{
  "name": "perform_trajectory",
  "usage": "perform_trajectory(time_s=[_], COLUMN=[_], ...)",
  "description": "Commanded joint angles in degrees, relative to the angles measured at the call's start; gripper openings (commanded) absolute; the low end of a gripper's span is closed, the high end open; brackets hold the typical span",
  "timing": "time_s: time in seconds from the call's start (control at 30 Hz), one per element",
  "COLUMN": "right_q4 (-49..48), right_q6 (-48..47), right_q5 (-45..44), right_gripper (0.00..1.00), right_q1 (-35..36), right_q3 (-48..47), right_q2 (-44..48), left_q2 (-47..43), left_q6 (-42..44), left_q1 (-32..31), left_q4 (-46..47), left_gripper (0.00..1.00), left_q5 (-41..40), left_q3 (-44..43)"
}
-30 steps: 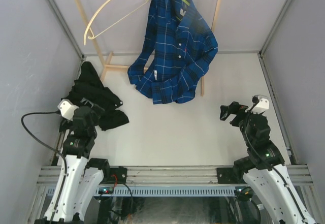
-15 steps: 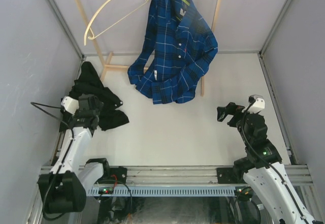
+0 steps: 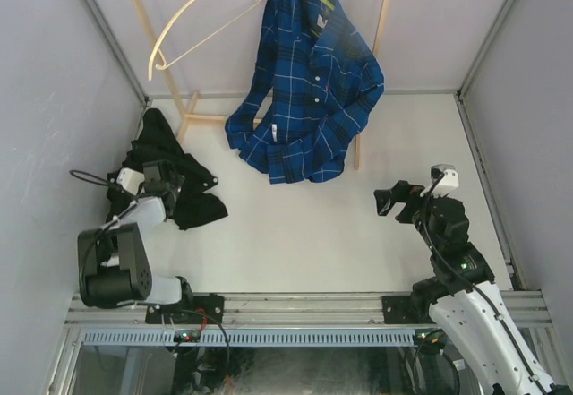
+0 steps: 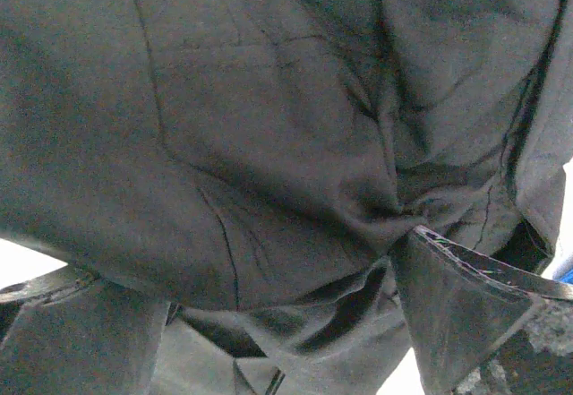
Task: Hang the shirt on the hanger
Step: Adjust the shirt at the center of the board.
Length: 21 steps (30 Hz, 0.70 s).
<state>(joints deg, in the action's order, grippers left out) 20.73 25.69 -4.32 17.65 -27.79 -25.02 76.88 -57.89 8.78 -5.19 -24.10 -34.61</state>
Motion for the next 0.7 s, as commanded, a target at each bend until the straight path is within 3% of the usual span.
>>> perform_trajectory(time_s=[0.0,0.07,0.2,0.3,0.5,0.67], right_q4=[-1.7,-1.0,-0.3,0.0,-0.2,-1.1], right_q6=[-0.4,-0.3,-0.2,-0.1,0.2,0.7], right_q5=[1.3,0.7,-0.2,-0.4,0.3,0.7], right_gripper=[0.99,0.99,0.99,0.99,0.99,0.98], right_q1=[-0.3,-0.2,-0.2,-0.2,-0.2,-0.2], right_q3=[0.1,0.1,0.1,0.1,0.0,0.2], right_q2=[0.5,1.1,2.3,2.7,2.3,2.0], left_q2=[5.5,7.8,10.8,11.0,7.2,0.3], left_q6=[1.3,2.4,2.4,2.9,5.9,9.2], left_q1=[1.6,2.0,2.1,2.1,2.1,-1.0], left_q4=[7.3,9.4,12.6,14.9,20.4,20.6], left_gripper=[0.92,0.81,0.46,0.29,0.02,0.0], left_q5=[5.6,8.8,13.2,14.9,16.3,17.6], left_q3=[-5.1,-5.8,-5.8,-4.7,0.2,3.0])
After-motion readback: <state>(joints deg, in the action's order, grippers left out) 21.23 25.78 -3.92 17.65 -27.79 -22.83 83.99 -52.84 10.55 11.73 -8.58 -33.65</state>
